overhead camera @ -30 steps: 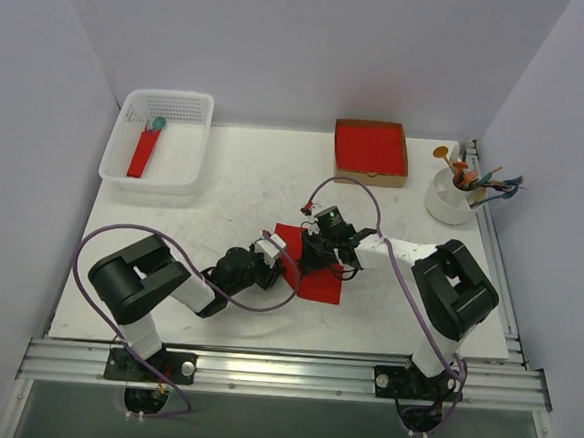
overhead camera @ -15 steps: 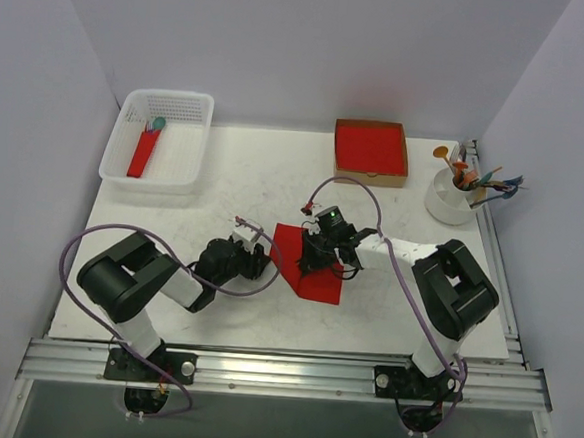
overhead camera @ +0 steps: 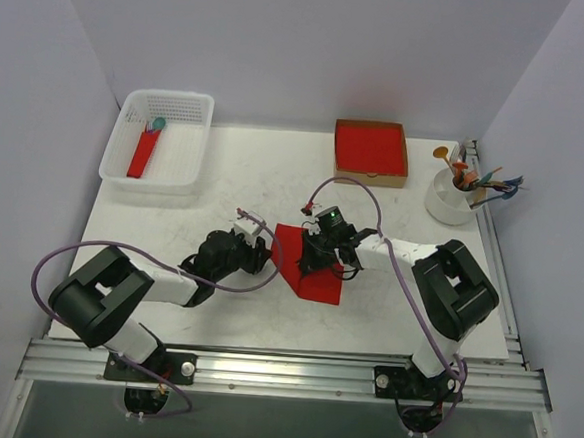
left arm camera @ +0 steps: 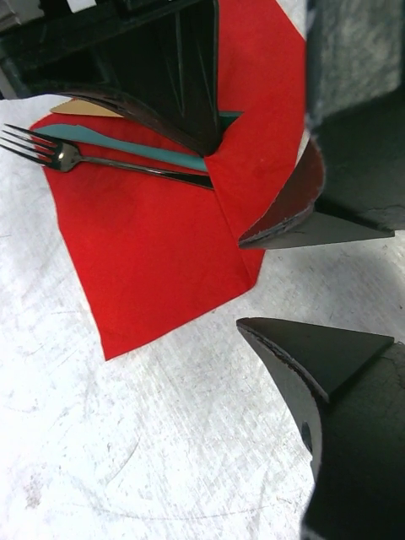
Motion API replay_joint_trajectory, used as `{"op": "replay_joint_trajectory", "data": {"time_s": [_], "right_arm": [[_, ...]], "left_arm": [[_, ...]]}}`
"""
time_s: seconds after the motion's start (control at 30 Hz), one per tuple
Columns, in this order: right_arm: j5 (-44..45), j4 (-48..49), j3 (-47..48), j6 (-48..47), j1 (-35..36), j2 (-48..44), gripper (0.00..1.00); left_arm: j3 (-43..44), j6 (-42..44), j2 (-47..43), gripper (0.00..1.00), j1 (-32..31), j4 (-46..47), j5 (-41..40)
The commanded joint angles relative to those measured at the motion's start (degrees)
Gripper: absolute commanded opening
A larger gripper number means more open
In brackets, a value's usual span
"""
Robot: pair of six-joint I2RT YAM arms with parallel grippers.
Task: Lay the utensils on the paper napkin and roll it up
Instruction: Roll the napkin at the center of the board.
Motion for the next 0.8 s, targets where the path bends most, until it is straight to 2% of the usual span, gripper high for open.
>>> {"op": "replay_joint_trajectory", "data": {"time_s": [0.0,0.17,0.23,0.33,0.47,0.57,0.77], "right_arm": [[1.5,-3.9,-1.4,-1.0,-0.7,0.4,0.00],[1.5,-4.0,-1.5,-1.0,-0.7,0.2,0.00],[1.5,-4.0,-1.5,-1.0,-0.7,0.2,0.00],[1.5,-4.0,-1.5,-1.1,-0.7,0.3,0.00],[1.5,-4.0,-1.5,-1.1,-0.7,0.4,0.00],[1.4,-4.0,-1.5,-1.2,-0.7,0.5,0.00],[1.4,-4.0,-1.4,-1.2,-0.7,0.8,0.00]], "left_arm": [[3.4,2.3,0.5,0.46,-1.3,-4.7,1.2],[7.7,5.2,3.6,0.36,-4.7,-9.8,-1.9],[8.9,6.4,4.4,0.27,-6.0,-10.9,-2.5],[8.9,6.5,4.7,0.17,-6.2,-10.9,-2.5],[9.1,6.1,5.1,0.11,-6.3,-11.4,-2.5],[9.3,5.7,5.6,0.03,-6.3,-12.0,-2.5],[8.7,4.7,6.4,0.03,-6.3,-10.2,-2.2]]}}
